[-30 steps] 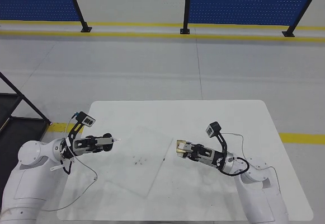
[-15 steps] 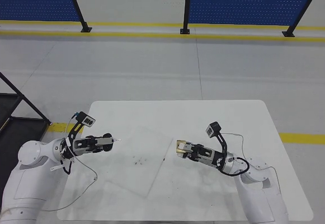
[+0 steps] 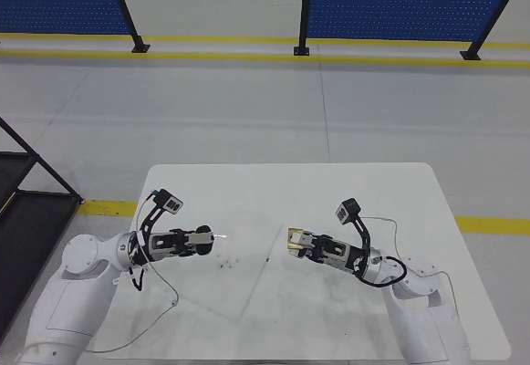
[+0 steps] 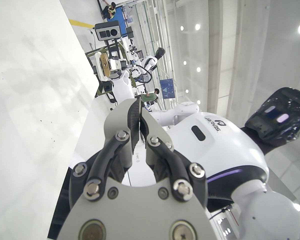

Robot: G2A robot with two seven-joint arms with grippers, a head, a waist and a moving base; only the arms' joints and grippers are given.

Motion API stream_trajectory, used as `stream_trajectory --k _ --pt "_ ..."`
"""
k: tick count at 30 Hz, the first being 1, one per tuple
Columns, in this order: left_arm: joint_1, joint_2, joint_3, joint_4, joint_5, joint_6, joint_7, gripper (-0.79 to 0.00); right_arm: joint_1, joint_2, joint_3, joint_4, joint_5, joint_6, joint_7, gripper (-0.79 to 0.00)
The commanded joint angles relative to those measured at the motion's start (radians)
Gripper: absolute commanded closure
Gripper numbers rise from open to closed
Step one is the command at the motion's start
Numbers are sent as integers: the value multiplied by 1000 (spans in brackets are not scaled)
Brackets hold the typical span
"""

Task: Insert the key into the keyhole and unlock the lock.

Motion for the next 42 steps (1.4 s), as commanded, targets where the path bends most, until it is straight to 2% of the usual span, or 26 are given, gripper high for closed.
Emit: stream_trajectory --k 1,7,13,22,27,39,42 --pt "-1 -1 24 -5 27 -3 8 0 0 0 0 0 0 0 0 0" --pt "-21 -10 105 -6 63 -28 38 0 0 0 0 0 0 0 0 0" --pt "-71 -22 180 23 103 -58 101 0 0 0 0 0 0 0 0 0" --pt "-152 -37 277 58 158 -54 160 0 0 0 0 0 0 0 0 0" --pt "-173 -40 300 73 167 -52 174 0 0 0 0 0 0 0 0 0" --pt "-172 -40 293 85 162 -45 192 0 0 0 0 0 0 0 0 0" --pt "-172 -40 293 85 162 -45 192 0 -5 4 -15 -18 -37 2 -30 0"
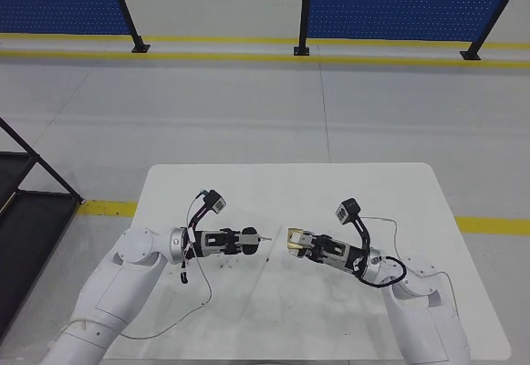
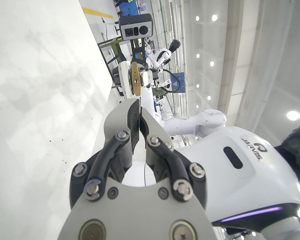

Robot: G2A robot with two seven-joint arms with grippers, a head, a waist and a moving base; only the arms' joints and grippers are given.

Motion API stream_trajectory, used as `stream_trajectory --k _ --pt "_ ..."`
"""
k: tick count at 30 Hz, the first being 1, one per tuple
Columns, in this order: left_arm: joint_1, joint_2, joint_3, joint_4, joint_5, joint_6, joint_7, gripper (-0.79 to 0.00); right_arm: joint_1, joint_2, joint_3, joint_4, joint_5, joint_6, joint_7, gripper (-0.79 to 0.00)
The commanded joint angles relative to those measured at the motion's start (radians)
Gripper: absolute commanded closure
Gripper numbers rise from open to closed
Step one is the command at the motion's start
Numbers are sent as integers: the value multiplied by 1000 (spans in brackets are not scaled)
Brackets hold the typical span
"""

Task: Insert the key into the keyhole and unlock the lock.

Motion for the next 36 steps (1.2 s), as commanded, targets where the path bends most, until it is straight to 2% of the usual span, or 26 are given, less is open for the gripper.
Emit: stream_trajectory --k 1,5,15,22,36 --pt "0 0 0 0 0 0 0 0 -4 3 -8 -14 -17 5 -9 0" --pt "0 0 0 0 0 0 0 0 -15 12 -23 -57 -59 16 -19 0" --pt "0 0 0 0 0 0 0 0 -46 29 -33 -116 -49 25 -43 0" --pt "17 -1 8 -35 14 12 45 0 -52 39 -42 -126 -43 12 -67 0" --pt "24 1 22 -56 15 16 47 0 -50 42 -51 -124 -40 16 -71 0"
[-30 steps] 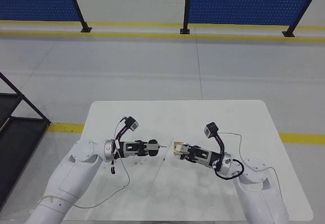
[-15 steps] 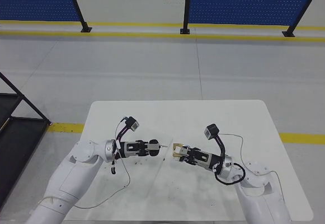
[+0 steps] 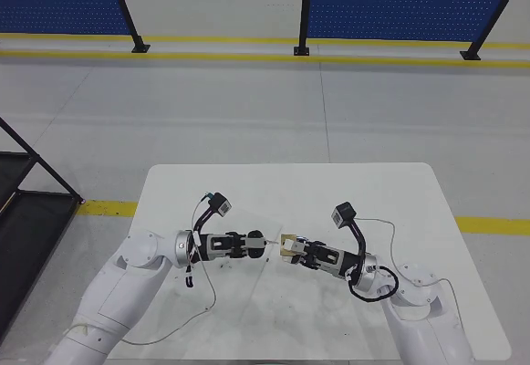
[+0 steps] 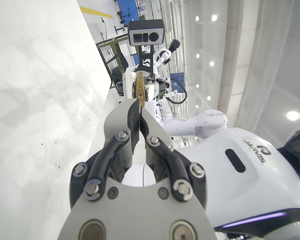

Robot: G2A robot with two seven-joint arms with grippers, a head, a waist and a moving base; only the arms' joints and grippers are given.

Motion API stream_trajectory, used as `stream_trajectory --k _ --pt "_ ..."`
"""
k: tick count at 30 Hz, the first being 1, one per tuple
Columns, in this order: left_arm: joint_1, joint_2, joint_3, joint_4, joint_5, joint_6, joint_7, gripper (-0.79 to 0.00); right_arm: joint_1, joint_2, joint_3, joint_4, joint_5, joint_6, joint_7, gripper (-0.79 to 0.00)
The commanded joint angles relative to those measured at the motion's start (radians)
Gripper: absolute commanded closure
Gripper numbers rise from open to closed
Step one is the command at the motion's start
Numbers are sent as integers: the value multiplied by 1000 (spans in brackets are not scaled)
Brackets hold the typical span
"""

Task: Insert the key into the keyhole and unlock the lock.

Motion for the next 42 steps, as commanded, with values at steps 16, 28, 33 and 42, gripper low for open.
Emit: stream_trajectory --k 16,28,33,42 --pt "-15 -1 20 14 -8 3 4 0 0 0 0 0 0 0 0 0" --pt "-28 -2 35 21 -16 5 3 0 0 0 0 0 0 0 0 0" --pt "-32 -3 40 24 -16 8 0 0 0 0 0 0 0 0 0 0" --pt "-43 -4 54 29 -13 11 2 0 0 0 0 0 0 0 0 0"
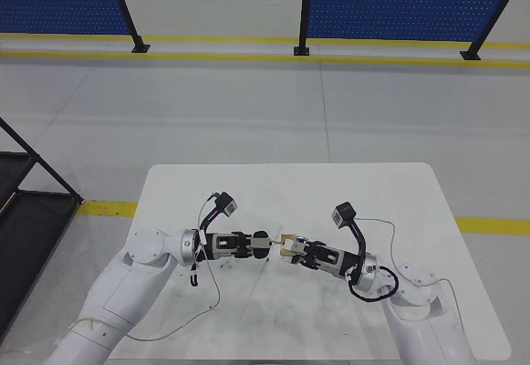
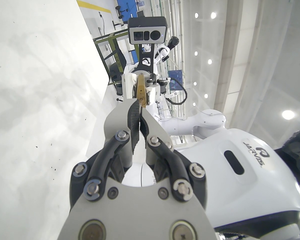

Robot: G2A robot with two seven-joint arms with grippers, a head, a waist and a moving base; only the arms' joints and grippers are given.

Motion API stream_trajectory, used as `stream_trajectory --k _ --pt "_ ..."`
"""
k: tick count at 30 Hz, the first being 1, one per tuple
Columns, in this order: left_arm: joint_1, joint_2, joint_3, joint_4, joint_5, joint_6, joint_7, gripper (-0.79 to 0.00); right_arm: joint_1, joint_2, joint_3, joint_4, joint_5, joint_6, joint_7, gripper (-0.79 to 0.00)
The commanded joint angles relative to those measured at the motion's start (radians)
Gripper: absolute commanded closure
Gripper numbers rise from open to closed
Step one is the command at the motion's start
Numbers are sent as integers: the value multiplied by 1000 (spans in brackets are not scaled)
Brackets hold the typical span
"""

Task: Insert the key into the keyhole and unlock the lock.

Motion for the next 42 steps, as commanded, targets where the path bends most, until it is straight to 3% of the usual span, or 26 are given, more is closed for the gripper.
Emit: stream_trajectory --k 1,42 --pt "-2 0 3 2 1 0 0 0 0 0 0 0 0 0 0 0" --pt "-44 -7 55 15 15 -9 -2 0 0 0 0 0 0 0 0 0"
